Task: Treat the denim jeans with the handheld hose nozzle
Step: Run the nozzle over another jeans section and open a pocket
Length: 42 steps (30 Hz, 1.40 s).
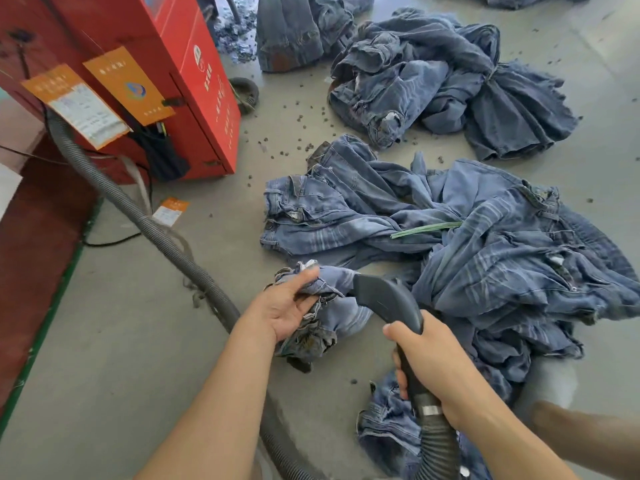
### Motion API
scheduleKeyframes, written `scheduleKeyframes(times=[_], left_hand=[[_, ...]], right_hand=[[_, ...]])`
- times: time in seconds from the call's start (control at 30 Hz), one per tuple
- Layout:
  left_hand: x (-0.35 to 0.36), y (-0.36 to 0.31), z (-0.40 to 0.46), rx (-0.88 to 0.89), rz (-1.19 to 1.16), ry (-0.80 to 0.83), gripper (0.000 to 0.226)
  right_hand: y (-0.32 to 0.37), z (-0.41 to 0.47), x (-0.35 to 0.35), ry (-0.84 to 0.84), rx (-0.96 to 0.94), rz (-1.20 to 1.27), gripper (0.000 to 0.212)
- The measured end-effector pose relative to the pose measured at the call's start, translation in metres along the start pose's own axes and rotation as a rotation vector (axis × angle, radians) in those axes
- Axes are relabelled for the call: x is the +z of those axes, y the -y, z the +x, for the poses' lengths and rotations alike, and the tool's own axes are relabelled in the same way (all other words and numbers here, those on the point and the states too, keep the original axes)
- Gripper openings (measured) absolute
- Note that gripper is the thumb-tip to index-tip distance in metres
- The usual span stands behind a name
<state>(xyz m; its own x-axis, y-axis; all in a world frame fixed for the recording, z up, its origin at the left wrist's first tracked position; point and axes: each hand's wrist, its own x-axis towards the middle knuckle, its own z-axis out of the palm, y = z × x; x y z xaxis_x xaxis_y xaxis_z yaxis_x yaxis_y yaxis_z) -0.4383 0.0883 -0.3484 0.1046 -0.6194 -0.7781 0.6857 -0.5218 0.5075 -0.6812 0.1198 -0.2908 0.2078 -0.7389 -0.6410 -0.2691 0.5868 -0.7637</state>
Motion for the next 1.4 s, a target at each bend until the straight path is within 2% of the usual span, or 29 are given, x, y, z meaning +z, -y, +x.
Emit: scheduleKeyframes(times=[0.1, 0.23, 0.3, 0.37, 0.4, 0.47, 0.53, 0.57, 0.6, 0.67, 0.73, 0.83, 0.97, 1.1, 1.23, 1.4], left_hand=[[0.001, 0.009, 0.008, 0.013, 0.218, -0.194, 0.031], [-0.012, 0.016, 0.022, 0.148, 0.218, -0.328, 0.035], [-0.020, 0.019, 0.026, 0.118, 0.193, -0.341, 0.035], [-0.023, 0.023, 0.027, 0.007, 0.181, -0.250, 0.018], [-0.023, 0.026, 0.029, -0.083, 0.248, -0.186, 0.028], [-0.024, 0.036, 0.036, -0.194, 0.562, -0.129, 0.055], [-0.022, 0.050, 0.046, -0.150, 0.919, -0.220, 0.050], [-0.021, 0.055, 0.051, -0.110, 0.970, -0.255, 0.041], [-0.020, 0.058, 0.059, -0.081, 0.944, -0.253, 0.032], [-0.019, 0.060, 0.073, -0.077, 0.690, -0.187, 0.023], [-0.016, 0.058, 0.080, -0.109, 0.354, -0.059, 0.024], [-0.014, 0.047, 0.081, -0.113, 0.088, 0.053, 0.034], [-0.006, 0.046, 0.079, -0.143, 0.023, 0.128, 0.058], [0.000, 0.051, 0.077, -0.205, -0.012, 0.210, 0.071], [-0.004, 0.054, 0.077, -0.173, -0.019, 0.250, 0.074], [-0.003, 0.064, 0.079, -0.122, -0.080, 0.256, 0.067]], right_hand=[[-0.012, 0.002, 0.000, -0.033, 0.072, 0.023, 0.017], [-0.024, 0.005, -0.009, -0.067, 0.173, 0.074, 0.017], [-0.026, 0.007, -0.012, -0.072, 0.203, 0.085, 0.015], [-0.027, 0.007, -0.013, -0.047, 0.227, 0.091, 0.014], [-0.028, 0.007, -0.013, -0.033, 0.235, 0.086, 0.014], [-0.029, 0.007, -0.013, -0.008, 0.256, 0.073, 0.015], [-0.029, 0.009, -0.015, 0.006, 0.274, 0.056, 0.017], [-0.029, 0.010, -0.016, 0.005, 0.279, 0.050, 0.018], [-0.030, 0.013, -0.019, -0.010, 0.282, 0.044, 0.020], [-0.029, 0.016, -0.026, -0.049, 0.277, 0.022, 0.022], [-0.025, 0.018, -0.031, -0.063, 0.264, 0.021, 0.021], [-0.018, 0.019, -0.038, -0.078, 0.224, 0.023, 0.020], [-0.009, 0.019, -0.043, -0.084, 0.160, 0.037, 0.018], [-0.004, 0.021, -0.040, -0.078, 0.124, 0.024, 0.018], [-0.008, 0.026, -0.033, -0.050, 0.145, 0.055, 0.020], [-0.007, 0.034, -0.020, 0.016, 0.228, 0.101, 0.022]])
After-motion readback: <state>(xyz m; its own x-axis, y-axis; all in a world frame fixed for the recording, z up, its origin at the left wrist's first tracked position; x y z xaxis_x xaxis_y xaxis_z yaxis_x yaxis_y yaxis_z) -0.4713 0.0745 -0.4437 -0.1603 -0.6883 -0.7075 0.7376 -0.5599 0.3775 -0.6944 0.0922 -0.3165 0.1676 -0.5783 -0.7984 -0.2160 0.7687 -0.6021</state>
